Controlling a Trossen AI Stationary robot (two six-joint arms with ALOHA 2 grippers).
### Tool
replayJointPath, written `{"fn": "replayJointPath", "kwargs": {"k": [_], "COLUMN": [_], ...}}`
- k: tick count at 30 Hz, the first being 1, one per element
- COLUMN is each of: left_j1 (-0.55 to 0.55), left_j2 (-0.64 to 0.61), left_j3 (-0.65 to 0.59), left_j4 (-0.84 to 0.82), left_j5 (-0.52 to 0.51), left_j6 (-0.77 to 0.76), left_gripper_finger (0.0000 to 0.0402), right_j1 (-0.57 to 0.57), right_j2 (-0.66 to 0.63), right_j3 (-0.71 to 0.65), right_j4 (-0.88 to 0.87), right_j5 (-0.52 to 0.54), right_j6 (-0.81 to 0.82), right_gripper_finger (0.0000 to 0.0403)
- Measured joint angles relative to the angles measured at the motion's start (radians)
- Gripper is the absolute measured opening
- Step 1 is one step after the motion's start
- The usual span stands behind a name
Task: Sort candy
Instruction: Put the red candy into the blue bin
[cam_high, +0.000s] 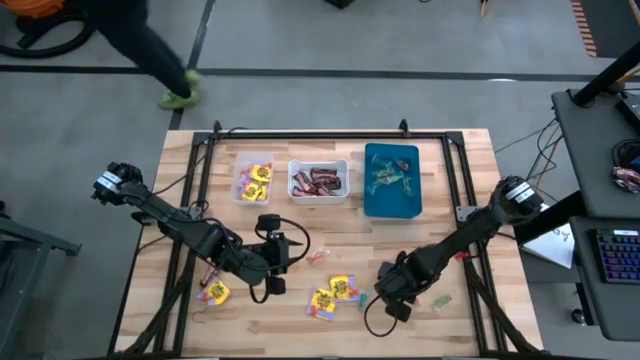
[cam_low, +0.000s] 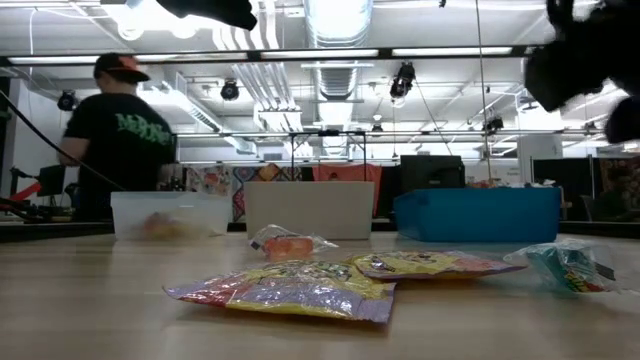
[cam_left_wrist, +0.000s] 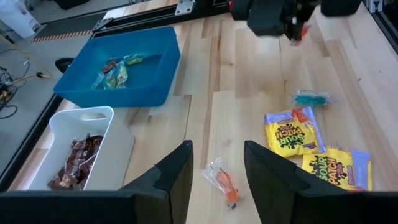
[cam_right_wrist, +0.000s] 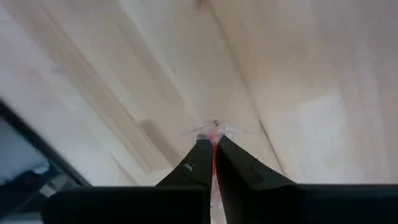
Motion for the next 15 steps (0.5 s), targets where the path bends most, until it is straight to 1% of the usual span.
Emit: {"fn": "replayJointPath", "kwargs": {"k": [4, 7, 11, 13, 15], "left_j1": [0.0, 0.0, 0.0, 0.0, 0.0], "left_j2": [0.0, 0.0, 0.0, 0.0, 0.0], "left_j3": [0.0, 0.0, 0.0, -0.001, -0.002], "left_j4": [-0.005, -0.012, -0.019, -0.019, -0.023], "left_j5": [0.0, 0.0, 0.001, 0.001, 0.001], "left_j6": [-0.026, -0.049, -0.077, -0.09, -0.105], "left_gripper_finger": [0.0127, 0.0127, 0.0127, 0.0127, 0.0127], "right_j1": [-0.026, -0.051, -0.086, -0.105, -0.123], "right_j2": [-0.089, -0.156, -0.24, -0.277, -0.309], "right_j3": [0.002, 0.002, 0.0, -0.002, -0.005], "right_j4": [0.006, 0.006, 0.005, 0.005, 0.006], "right_j5": [0.119, 0.234, 0.431, 0.55, 0.69], "right_j6": [-0.048, -0.101, -0.202, -0.255, -0.305], "right_gripper_finger": [0.0009, 0.0009, 0.0009, 0.0009, 0.0009]}}
